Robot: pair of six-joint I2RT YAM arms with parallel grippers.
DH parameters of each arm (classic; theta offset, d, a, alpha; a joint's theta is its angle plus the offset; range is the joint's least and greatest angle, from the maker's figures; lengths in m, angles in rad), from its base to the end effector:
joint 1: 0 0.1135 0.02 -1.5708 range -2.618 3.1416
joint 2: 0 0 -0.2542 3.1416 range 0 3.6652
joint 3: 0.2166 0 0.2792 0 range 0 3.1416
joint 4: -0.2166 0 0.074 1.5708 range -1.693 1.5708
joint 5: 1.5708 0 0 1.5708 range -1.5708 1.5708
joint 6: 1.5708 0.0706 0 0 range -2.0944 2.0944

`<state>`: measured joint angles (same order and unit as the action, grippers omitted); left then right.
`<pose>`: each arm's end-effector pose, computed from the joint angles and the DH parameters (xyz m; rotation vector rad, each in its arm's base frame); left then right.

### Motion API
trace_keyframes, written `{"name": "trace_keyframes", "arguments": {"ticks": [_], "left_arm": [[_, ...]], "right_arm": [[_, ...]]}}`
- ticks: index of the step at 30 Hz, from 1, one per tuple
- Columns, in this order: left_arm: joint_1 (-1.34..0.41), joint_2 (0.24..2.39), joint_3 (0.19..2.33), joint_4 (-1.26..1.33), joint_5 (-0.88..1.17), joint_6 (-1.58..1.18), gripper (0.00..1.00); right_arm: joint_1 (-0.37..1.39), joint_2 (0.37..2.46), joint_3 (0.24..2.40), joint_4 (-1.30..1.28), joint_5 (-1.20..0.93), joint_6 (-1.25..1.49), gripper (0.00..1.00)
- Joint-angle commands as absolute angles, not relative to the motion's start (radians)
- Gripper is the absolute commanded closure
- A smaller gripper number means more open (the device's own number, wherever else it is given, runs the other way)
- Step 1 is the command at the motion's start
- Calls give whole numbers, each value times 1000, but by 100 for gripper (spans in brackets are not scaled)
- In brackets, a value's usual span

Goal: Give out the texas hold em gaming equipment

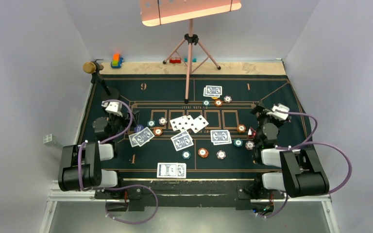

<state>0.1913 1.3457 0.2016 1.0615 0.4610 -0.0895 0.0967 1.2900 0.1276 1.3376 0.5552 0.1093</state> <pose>0.2686 0.0200 0.1266 0.1196 1.6491 -0.3031 0.2473 -0.0134 0.1547 0.4672 1.3469 -0.2171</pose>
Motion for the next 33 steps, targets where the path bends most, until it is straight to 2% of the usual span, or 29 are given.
{"name": "trace_keyframes", "arguments": {"ticks": [1,2,3,5,6,8,10,11,13,33], "left_arm": [[161,1355,258,1038,422,-46,0],[145,1354,273,996,389,-33,0],[135,1372,280,1016,382,-34,0],[120,1357,299,953,361,-16,0],[112,1356,305,931,346,-11,0],[100,1368,312,937,324,-9,0],[85,1359,323,909,289,-5,0],[81,1366,319,927,283,-4,0],[77,1353,313,918,278,-4,0],[72,1355,311,929,268,-3,0]], "right_arm": [[101,1326,238,1282,488,40,2],[101,1365,247,1281,454,40,2],[102,1433,239,1427,460,-22,2],[95,1382,288,1224,440,48,2],[69,1410,290,1282,427,46,2],[50,1384,310,1181,402,89,2],[45,1411,303,1249,403,58,2],[45,1391,312,1183,392,82,2],[44,1408,300,1251,396,63,2],[43,1388,282,1248,407,62,2]]}}
